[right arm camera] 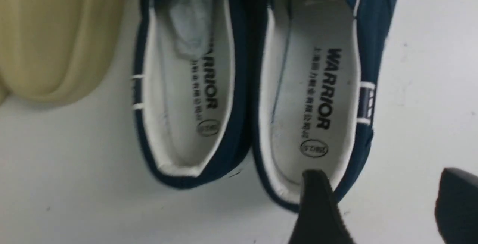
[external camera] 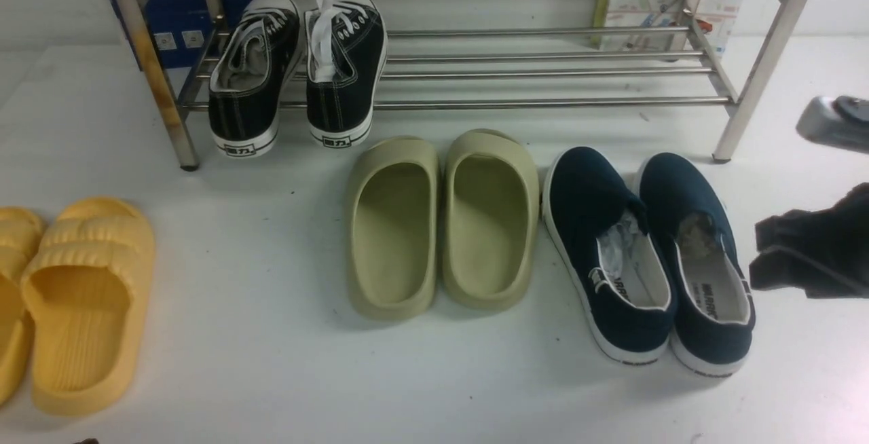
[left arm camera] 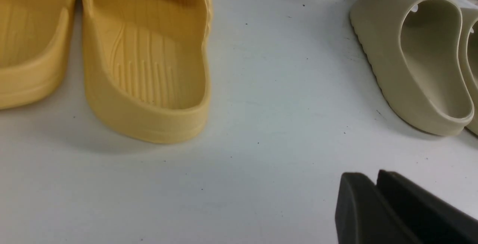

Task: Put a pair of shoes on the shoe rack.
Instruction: Use the right arm to grab the shoe closest to it, then use the right arm to put a shoe into the shoe rack

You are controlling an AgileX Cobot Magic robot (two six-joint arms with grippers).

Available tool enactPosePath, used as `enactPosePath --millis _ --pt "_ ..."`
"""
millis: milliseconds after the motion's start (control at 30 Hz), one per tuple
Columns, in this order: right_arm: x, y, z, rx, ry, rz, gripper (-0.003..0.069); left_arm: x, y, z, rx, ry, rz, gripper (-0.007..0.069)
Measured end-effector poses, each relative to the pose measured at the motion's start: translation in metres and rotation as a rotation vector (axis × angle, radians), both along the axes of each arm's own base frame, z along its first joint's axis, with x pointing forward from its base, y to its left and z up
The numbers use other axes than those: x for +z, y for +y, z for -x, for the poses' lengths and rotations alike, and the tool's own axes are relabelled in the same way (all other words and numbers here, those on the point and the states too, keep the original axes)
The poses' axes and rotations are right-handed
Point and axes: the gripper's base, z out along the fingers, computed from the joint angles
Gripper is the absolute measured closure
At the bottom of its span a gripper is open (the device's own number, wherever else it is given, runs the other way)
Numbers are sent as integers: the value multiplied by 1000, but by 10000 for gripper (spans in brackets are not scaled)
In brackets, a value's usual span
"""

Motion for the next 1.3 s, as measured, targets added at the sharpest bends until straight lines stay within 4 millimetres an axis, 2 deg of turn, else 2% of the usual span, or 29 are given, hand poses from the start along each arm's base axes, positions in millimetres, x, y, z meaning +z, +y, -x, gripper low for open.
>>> enactPosePath --millis 133,333,367,433,533,567,667,700,1033,1300 --pt "-21 1 -18 -23 7 12 209 0 0 0 0 0 0 544" --pt "-57 3 -39 -40 47 31 242 0 0 0 0 0 0 538" --pt "-69 3 -43 -42 75 38 271 0 0 0 0 0 0 535" --pt "-78 4 -45 -42 100 43 325 0 0 0 0 0 0 533" --pt "-80 4 -46 -42 110 44 450 0 0 0 0 0 0 533" --pt "-80 4 -46 -39 110 48 512 0 0 0 0 0 0 533" --pt "-73 3 -44 -32 99 53 602 0 0 0 0 0 0 533" --pt "-72 3 -43 -31 101 53 604 0 0 0 0 0 0 533" --pt "-8 -1 -9 -10 -13 34 605 0 0 0 0 0 0 518" --pt "19 -4 13 18 -58 36 606 0 0 0 0 0 0 512"
